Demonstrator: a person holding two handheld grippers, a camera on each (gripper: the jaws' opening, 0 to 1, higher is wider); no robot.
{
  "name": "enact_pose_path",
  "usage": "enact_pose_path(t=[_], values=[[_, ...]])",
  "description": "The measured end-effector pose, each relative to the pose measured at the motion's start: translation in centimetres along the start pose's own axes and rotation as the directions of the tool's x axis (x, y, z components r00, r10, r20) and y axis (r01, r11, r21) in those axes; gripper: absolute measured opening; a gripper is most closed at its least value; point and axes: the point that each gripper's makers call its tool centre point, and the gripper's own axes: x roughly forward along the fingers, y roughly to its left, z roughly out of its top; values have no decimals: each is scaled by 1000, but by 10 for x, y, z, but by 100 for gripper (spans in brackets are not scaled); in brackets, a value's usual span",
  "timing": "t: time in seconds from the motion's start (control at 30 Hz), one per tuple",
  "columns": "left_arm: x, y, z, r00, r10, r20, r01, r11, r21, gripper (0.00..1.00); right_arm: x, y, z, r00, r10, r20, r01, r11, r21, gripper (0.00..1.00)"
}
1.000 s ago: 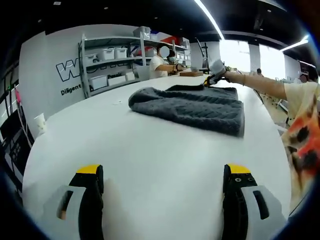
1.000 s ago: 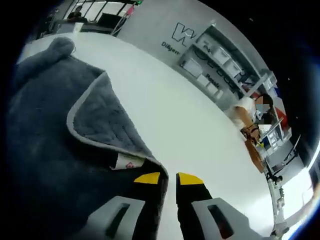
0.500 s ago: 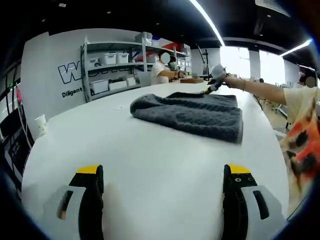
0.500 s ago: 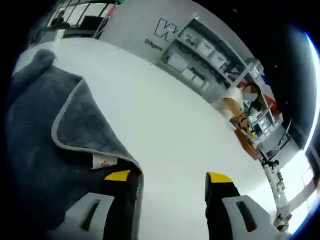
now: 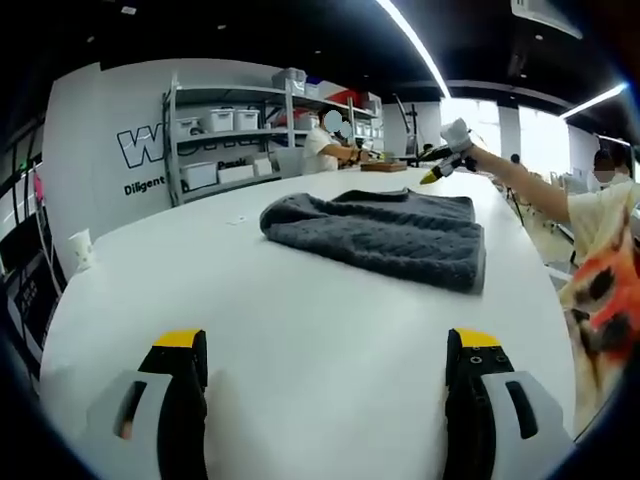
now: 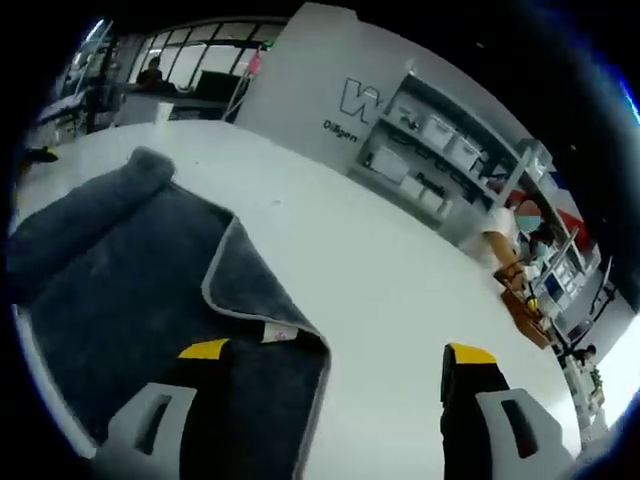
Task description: Open the folded towel by lifting each exposed corner and separating the folded layers until the towel lies flat within the target outline without major curled edges
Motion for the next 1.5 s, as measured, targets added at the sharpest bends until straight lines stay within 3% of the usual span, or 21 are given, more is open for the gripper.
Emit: enact_pose_path(t=[0.1,0.17,0.33,0.4,0.5,0.6,0.73,0.87,0.97,1.13,1.2,1.3,1.5], values=[[0,0,0,1000,9,-3,-9,1000,-1,98,-6,21,6,994,72,80,-74,997,20,97],[0,3,1,1000,28,3,-28,1000,-3,98,-12,34,0,990,118,81,-122,992,42,99],[2,1,2,1000,16,10,-15,1000,-26,97,-32,54,-6,980,151,132,-163,983,88,99],[4,2,2,1000,20,10,-20,999,-27,97,-41,60,-5,972,161,169,-182,976,117,95],[7,2,2,1000,25,9,-25,999,-37,96,-58,69,0,954,170,247,-211,966,149,79],[14,-4,-5,998,26,-50,-27,1000,-11,97,-75,80,0,938,214,272,-261,953,152,88],[19,-15,-1,999,-2,-49,1,1000,-10,96,-86,90,-2,922,263,284,-314,937,150,95],[24,-25,8,999,16,-28,-17,1000,-18,96,-95,101,-6,914,289,286,-341,928,152,99],[31,-34,15,1000,13,-15,-14,998,-68,95,-94,102,-4,914,282,292,-334,931,147,99],[36,-53,28,999,30,-32,-32,997,-66,94,-93,111,-5,918,292,269,-334,934,126,99],[35,-61,40,999,42,-10,-43,998,-55,94,-95,118,-6,914,314,256,-352,928,120,99],[36,-83,63,999,-10,51,16,994,-108,94,-96,128,-8,914,330,236,-363,924,116,99],[45,-115,81,999,-13,31,15,998,-61,92,-99,137,-9,909,353,222,-383,918,107,99]])
